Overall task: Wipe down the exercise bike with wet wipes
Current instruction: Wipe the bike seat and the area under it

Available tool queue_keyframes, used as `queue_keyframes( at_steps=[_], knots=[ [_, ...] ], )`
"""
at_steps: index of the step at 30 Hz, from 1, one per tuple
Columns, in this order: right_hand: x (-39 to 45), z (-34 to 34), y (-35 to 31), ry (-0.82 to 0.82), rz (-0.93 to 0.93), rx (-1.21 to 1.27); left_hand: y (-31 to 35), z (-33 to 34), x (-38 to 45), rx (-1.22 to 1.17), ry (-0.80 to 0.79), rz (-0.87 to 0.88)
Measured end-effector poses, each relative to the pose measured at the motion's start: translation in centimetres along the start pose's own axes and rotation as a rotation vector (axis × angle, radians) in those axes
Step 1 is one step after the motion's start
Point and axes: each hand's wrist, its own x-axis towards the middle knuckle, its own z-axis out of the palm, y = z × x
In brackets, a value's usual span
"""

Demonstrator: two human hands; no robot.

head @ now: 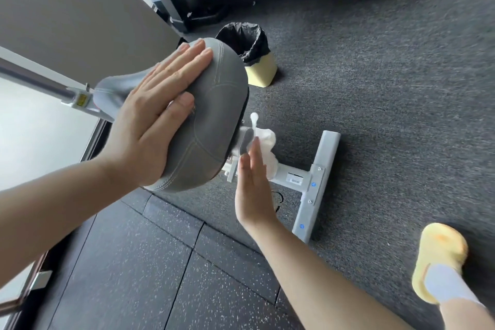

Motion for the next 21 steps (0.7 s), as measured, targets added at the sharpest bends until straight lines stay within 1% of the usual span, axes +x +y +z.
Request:
queue_keyframes(
  at_steps=[3,6,8,12,14,18,21],
  knots=[
    [-0.8,0.8,0.7,-0.059,0.042,0.050,0.0,0.1,0.0,-0.020,0.002,-0.014],
    [-3.8,1.7,0.6,-0.085,-0.046,0.130,0.2,0.1,-0.1,-0.023,0.011,-0.026],
    [-3.7,2.0,-0.1,-0.066,-0.079,0.183,0.3,0.1,-0.1,-0.028,0.008,-0.031],
    [-0.3,1.2,-2.0,0.046,0.006,0.230,0.3,0.1,-0.1,-0.040,0.003,-0.043],
    [0.2,1.0,-2.7,0.043,0.005,0.278,0.2,0.1,-0.1,-0.040,0.007,-0.038],
    [-3.4,2.0,-2.1,0.012,-0.157,0.099,0.2,0.0,0.0,-0.044,0.011,-0.033],
    [-2.2,1.3,-1.9,0.009,-0.146,0.006,0.3,0.1,0.0,-0.035,0.011,-0.028]
  ],
)
